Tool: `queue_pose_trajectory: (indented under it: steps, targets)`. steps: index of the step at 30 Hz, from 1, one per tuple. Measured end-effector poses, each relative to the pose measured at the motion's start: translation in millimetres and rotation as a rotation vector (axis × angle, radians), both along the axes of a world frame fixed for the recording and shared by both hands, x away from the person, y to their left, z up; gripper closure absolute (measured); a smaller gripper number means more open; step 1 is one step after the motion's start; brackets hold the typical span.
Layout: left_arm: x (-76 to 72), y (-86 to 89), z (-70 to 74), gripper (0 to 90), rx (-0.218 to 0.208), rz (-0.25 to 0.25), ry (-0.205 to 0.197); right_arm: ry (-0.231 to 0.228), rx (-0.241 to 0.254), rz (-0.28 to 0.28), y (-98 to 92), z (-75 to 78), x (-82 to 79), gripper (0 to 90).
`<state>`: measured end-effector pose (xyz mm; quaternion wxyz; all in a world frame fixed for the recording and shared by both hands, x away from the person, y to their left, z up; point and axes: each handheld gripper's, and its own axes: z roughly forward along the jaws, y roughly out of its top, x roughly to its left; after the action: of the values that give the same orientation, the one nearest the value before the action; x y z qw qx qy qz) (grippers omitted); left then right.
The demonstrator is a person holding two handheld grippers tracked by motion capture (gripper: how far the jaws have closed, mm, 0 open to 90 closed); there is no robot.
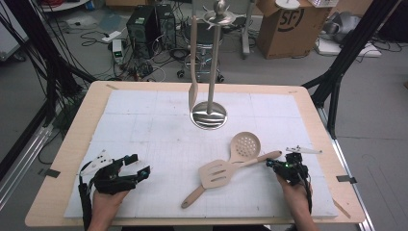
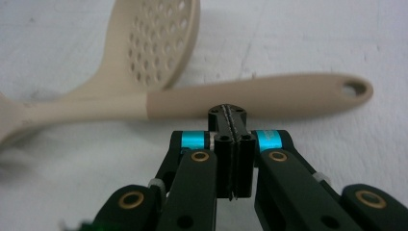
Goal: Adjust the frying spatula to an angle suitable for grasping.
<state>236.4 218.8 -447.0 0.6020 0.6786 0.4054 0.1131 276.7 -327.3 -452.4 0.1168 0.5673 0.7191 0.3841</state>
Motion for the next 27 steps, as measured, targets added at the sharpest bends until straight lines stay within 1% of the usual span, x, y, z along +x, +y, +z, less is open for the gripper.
queue_pose_trajectory:
  steps: [1, 2, 3, 4, 6, 9, 11, 12, 13, 14, 15, 16, 18, 19, 20, 21, 22, 23, 25, 27]
  targets:
    - [-0.4, -0.6, 0.2, 21.7, -0.002, 0.0, 0.0, 0.024, -0.03, -0.002, -0.6, -4.2, -1.5, 90.0]
    - [-0.8, -1.4, 0.6, 21.7, -0.002, -0.001, -0.001, 0.007, -0.024, -0.002, -1.8, -6.5, -3.4, 90.0]
    - [-1.0, -1.9, 0.9, 21.8, 0.002, -0.002, -0.004, 0.009, -0.005, -0.014, -2.8, -7.0, -6.1, 90.0]
    - [-0.7, -2.5, 0.9, 21.8, 0.002, -0.006, -0.004, 0.001, 0.006, -0.012, -2.1, -6.7, -8.1, 90.0]
    - [0.1, -3.6, 0.5, 21.8, 0.006, -0.005, 0.001, -0.027, 0.013, 0.002, 5.4, -1.8, -13.1, 90.0]
    - [0.8, -5.1, 0.2, 21.8, 0.01, -0.01, 0.002, -0.088, 0.022, 0.059, 26.4, 14.3, -15.3, 90.0]
    - [0.8, -6.1, 0.3, 21.9, 0.012, -0.013, 0.003, -0.115, 0.033, 0.11, 45.2, 27.0, -12.6, 90.0]
    - [0.9, -6.2, 0.2, 21.9, 0.011, -0.014, 0.002, -0.12, 0.036, 0.145, 58.5, 33.4, -9.8, 90.0]
    - [1.0, -6.0, 0.1, 21.9, 0.01, -0.015, 0.003, -0.12, 0.031, 0.162, 67.0, 36.0, -7.6, 90.0]
    - [1.1, -5.8, 0.1, 21.9, 0.008, -0.013, 0.003, -0.111, 0.021, 0.184, 77.7, 38.1, -4.1, 89.9]
    - [1.1, -5.3, -0.1, 21.9, 0.005, -0.012, 0.003, -0.109, 0.008, 0.204, 87.0, 38.1, -0.2, 89.8]
    - [1.2, -4.5, -0.2, 21.9, 0.006, -0.012, 0.002, -0.099, -0.008, 0.214, 95.3, 36.9, 3.2, 89.8]
    - [1.2, -3.2, -0.5, 22.0, 0.003, -0.01, 0.003, -0.083, -0.061, 0.217, 105.0, 32.0, 7.9, 89.8]
    - [1.2, -2.7, -0.7, 22.0, 0.002, -0.01, 0.003, -0.069, -0.059, 0.212, 104.7, 29.5, 7.9, 89.7]
    - [1.3, -2.2, -0.9, 22.0, 0.001, -0.011, 0.003, -0.067, -0.061, 0.209, 102.9, 27.3, 7.6, 89.8]
    - [1.5, -2.0, -1.1, 22.1, 0.003, -0.009, 0.004, -0.068, -0.05, 0.202, 98.0, 24.0, 5.7, 89.7]
    - [1.6, -2.1, -1.2, 22.0, 0.005, -0.009, 0.005, -0.067, -0.03, 0.194, 94.3, 23.2, 3.9, 89.7]
    - [1.7, -2.2, -1.2, 22.1, 0.005, -0.011, 0.004, -0.056, -0.012, 0.182, 88.5, 22.8, 1.1, 89.7]
    - [1.5, -3.6, -0.7, 22.1, 0.008, -0.014, 0.004, -0.058, -0.022, 0.177, 81.8, 22.0, -2.7, 89.7]
    - [1.9, -5.7, -0.4, 22.1, 0.009, -0.019, 0.002, -0.055, -0.022, 0.165, 75.7, 20.1, -7.5, 89.7]
